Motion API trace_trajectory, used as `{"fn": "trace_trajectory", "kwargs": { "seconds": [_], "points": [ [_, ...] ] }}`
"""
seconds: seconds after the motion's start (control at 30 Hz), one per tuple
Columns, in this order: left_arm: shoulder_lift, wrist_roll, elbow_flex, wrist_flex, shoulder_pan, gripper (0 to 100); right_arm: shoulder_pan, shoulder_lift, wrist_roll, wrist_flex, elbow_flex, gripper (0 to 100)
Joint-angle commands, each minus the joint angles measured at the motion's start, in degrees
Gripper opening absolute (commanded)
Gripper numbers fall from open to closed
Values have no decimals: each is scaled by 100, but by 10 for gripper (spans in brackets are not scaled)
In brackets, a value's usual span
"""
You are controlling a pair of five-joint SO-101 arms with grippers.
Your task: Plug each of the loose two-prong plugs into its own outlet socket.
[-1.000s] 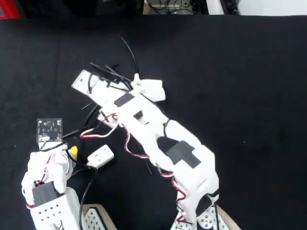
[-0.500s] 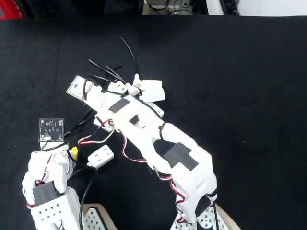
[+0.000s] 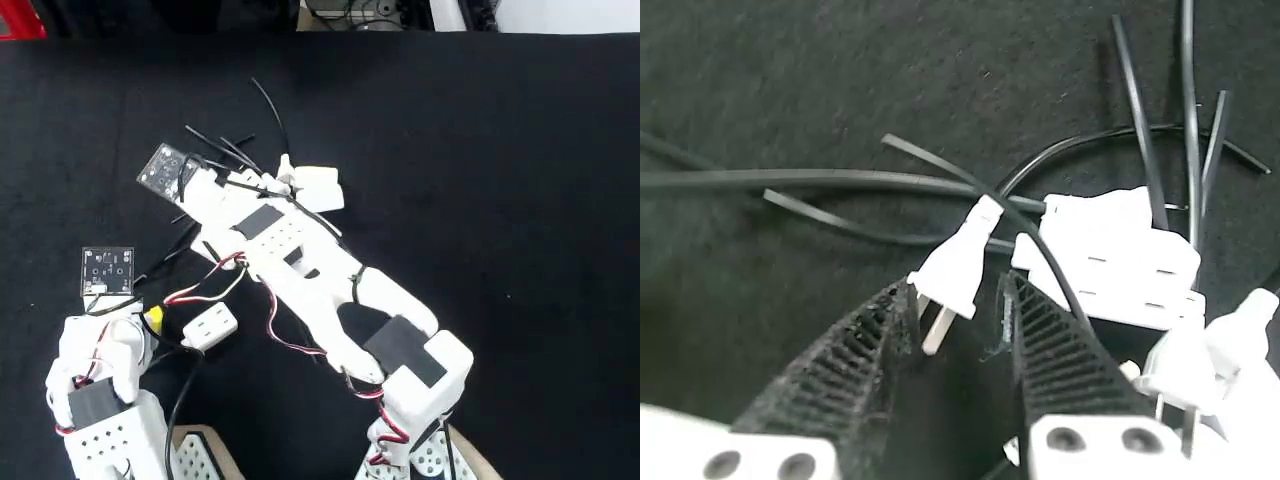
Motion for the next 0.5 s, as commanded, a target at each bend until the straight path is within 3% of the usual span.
{"fn": "trace_trajectory", "kwargs": {
  "seconds": [0.0,0.2,0.47],
  "points": [
    [-26,-70,40,53,-40,274,70,-215,-413,-352,-4,139],
    [-26,-70,31,62,-40,274,343,295,-527,-932,-136,160],
    [-26,-70,40,53,-40,274,422,1376,-756,308,-1851,188]
  ]
}}
